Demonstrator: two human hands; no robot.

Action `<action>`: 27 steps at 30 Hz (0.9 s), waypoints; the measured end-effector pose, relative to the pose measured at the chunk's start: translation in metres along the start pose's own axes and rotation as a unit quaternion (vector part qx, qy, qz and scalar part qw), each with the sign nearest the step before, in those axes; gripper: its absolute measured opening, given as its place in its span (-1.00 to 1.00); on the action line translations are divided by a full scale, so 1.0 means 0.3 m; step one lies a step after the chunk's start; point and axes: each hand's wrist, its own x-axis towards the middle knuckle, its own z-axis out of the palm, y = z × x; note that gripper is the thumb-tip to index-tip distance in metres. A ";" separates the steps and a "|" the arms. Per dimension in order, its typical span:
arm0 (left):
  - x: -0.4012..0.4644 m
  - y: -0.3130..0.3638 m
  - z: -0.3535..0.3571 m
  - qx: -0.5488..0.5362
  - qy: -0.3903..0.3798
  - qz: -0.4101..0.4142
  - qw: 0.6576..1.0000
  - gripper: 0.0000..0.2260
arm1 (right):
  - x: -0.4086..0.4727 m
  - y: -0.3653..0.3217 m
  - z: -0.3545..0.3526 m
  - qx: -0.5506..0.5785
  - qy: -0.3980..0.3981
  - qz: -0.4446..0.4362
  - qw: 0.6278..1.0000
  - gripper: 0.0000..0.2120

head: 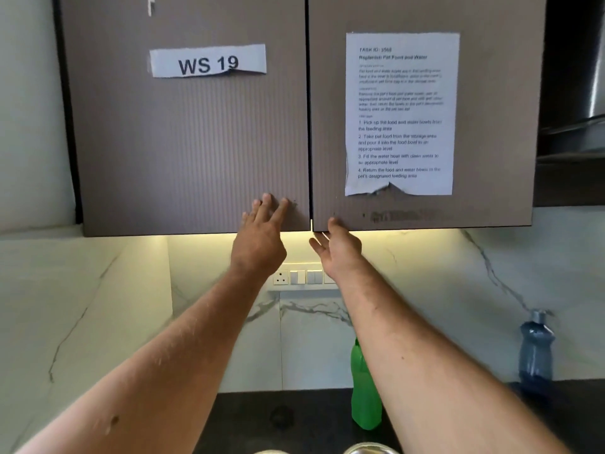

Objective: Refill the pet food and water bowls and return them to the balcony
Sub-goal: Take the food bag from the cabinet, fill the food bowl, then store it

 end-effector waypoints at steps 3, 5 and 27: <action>0.007 -0.029 0.022 0.036 -0.011 0.023 0.999 -0.21 | -0.007 0.005 -0.003 0.031 -0.002 -0.001 1.000 -0.87; 0.006 -0.048 0.029 0.049 -0.024 0.029 0.998 -0.20 | -0.020 0.013 -0.008 0.045 -0.001 -0.005 0.999 -0.92; -0.026 -0.005 -0.121 0.110 -0.245 0.015 0.963 -0.26 | -0.571 -0.178 -0.097 -0.046 0.046 -0.233 0.970 -0.35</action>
